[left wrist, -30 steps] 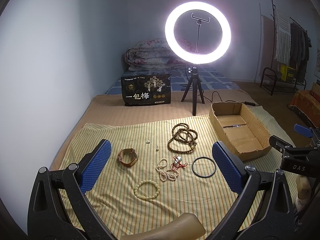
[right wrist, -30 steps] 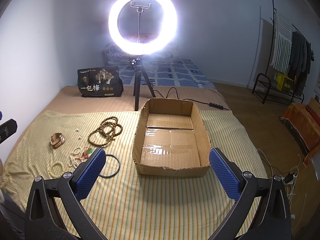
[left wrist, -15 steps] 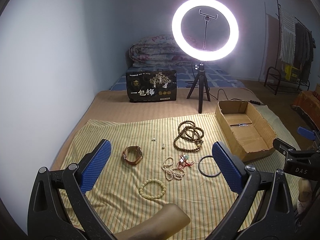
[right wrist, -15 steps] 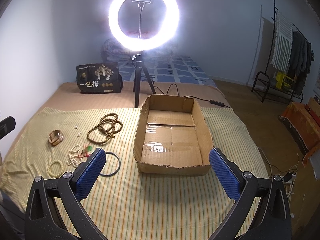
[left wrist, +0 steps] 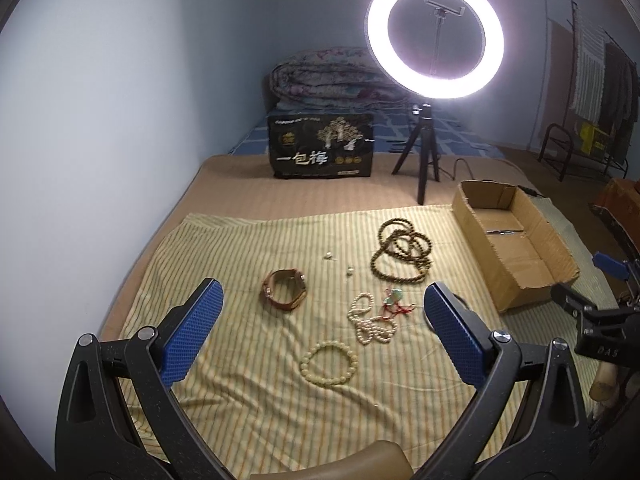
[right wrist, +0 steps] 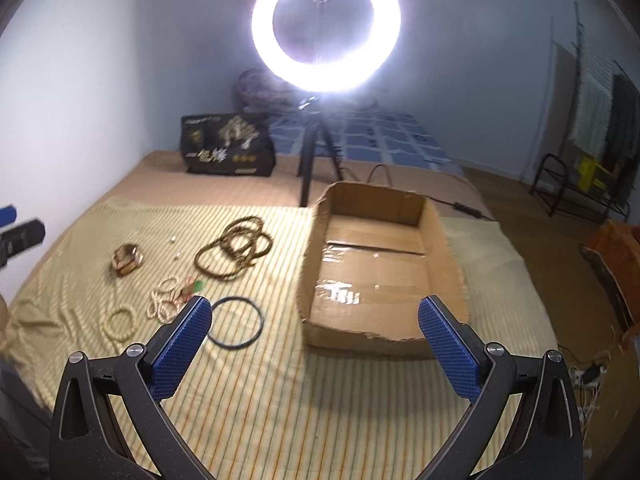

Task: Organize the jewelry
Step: 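Move the left tool to the cream bead bracelet while the right tool approaches the blue bangle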

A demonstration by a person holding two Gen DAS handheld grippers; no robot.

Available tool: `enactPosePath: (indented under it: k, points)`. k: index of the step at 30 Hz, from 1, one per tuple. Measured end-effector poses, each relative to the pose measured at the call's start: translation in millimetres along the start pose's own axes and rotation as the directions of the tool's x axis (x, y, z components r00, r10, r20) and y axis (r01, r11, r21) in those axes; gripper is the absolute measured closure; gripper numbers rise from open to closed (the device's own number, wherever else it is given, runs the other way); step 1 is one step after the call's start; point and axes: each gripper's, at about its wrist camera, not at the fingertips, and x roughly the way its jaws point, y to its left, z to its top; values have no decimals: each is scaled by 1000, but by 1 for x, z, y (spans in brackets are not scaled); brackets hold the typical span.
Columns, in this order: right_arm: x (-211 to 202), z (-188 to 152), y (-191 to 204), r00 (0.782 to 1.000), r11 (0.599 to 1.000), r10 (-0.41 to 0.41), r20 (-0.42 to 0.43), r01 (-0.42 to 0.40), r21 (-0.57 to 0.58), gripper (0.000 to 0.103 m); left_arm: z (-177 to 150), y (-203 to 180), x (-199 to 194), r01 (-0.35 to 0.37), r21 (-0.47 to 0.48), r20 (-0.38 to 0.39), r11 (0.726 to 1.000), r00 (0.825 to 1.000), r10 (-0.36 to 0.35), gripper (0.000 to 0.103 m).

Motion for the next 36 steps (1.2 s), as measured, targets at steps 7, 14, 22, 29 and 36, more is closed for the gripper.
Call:
enactPosePath:
  k: [7, 14, 22, 29, 36]
  points:
    - [30, -13, 13, 982, 986, 151, -114, -157, -50, 20, -11, 21, 15, 19, -42, -69, 999, 997, -22, 15]
    - [56, -24, 42, 945, 959, 239, -221, -266, -101, 26, -27, 35, 41, 74, -114, -188, 991, 978, -95, 25]
    - [87, -37, 56, 928, 960, 230, -294, -265, -88, 26, -56, 22, 73, 117, -107, -325, 987, 934, -146, 25]
    - [98, -46, 55, 928, 968, 235, -290, -250, -14, 25, -74, 9, 103, 119, -62, -412, 991, 901, -134, 25]
    - [109, -53, 63, 931, 975, 212, -297, -223, -3, 23, -77, 2, 121, 110, 7, -436, 994, 895, -96, 25]
